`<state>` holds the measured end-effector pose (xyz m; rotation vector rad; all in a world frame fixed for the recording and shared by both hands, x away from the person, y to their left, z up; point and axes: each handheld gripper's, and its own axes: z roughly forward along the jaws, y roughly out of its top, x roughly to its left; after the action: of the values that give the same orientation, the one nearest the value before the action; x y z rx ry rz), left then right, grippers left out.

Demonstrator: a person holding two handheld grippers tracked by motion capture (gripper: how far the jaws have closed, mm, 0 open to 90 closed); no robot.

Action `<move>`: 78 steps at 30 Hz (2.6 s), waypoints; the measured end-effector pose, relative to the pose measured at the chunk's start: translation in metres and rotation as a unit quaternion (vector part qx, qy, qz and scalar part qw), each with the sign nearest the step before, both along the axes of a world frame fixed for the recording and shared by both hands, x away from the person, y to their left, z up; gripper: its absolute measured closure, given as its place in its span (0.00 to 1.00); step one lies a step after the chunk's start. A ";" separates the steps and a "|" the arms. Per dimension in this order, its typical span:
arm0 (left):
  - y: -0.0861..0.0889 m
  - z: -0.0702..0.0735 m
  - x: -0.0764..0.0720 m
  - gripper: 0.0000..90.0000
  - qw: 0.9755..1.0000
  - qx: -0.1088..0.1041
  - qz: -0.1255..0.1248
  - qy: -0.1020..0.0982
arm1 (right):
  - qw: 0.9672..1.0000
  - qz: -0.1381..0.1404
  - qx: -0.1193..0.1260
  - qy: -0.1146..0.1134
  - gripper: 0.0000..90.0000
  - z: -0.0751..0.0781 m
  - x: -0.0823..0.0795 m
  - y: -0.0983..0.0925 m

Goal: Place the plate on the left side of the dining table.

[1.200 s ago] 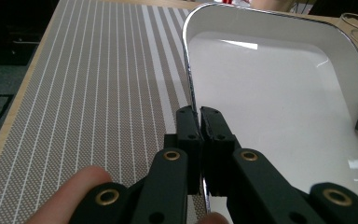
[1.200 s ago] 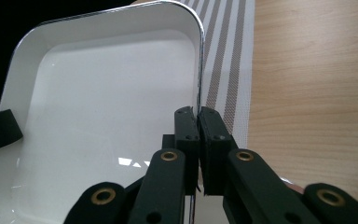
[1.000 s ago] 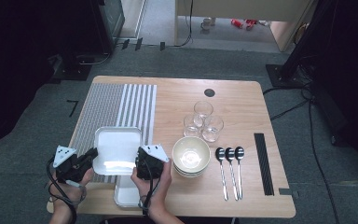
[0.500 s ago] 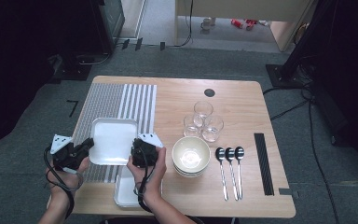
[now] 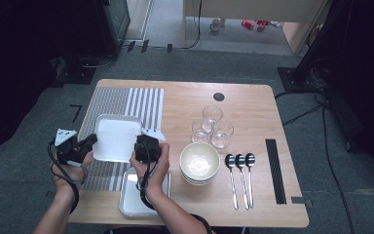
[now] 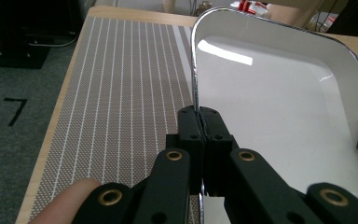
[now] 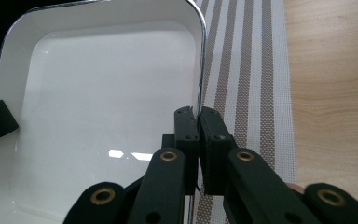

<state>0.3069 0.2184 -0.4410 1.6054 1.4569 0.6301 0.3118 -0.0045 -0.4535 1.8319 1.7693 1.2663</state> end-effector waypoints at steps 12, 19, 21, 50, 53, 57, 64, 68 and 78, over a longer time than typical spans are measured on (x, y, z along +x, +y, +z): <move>0.001 -0.010 0.029 1.00 1.000 -0.001 0.001 0.002 | 1.000 -0.007 0.001 0.019 0.97 -0.006 0.030 0.003; 0.001 -0.017 0.045 1.00 1.000 -0.002 0.000 0.014 | 0.999 -0.008 0.013 0.033 0.98 -0.014 0.046 0.001; 0.002 -0.019 0.049 1.00 1.000 0.003 0.002 0.020 | 0.999 -0.010 0.014 0.044 0.97 -0.017 0.050 0.003; 0.018 -0.058 0.102 0.99 0.993 -0.025 0.036 0.107 | 0.992 -0.006 0.000 0.128 0.97 -0.047 0.106 0.023; 0.018 -0.060 0.103 0.99 0.993 -0.031 0.037 0.107 | 0.992 -0.006 0.001 0.124 0.97 -0.048 0.108 0.021; 0.019 -0.063 0.103 0.99 0.993 -0.031 0.044 0.108 | 0.993 -0.003 0.009 0.118 0.97 -0.049 0.109 0.022; 0.019 -0.066 0.105 0.99 0.993 -0.030 0.043 0.110 | 0.993 -0.003 0.006 0.120 0.97 -0.051 0.110 0.023; 0.019 -0.067 0.106 0.99 0.993 -0.029 0.042 0.107 | 0.993 -0.003 0.007 0.117 0.96 -0.051 0.109 0.023; 0.019 -0.061 0.106 0.83 0.995 -0.018 0.034 0.093 | 0.991 0.009 0.040 0.125 0.85 -0.051 0.111 0.020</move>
<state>0.4128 0.2372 -0.5021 1.6272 1.6560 0.4997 0.4226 0.0152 -0.5042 2.1037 1.8895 1.1717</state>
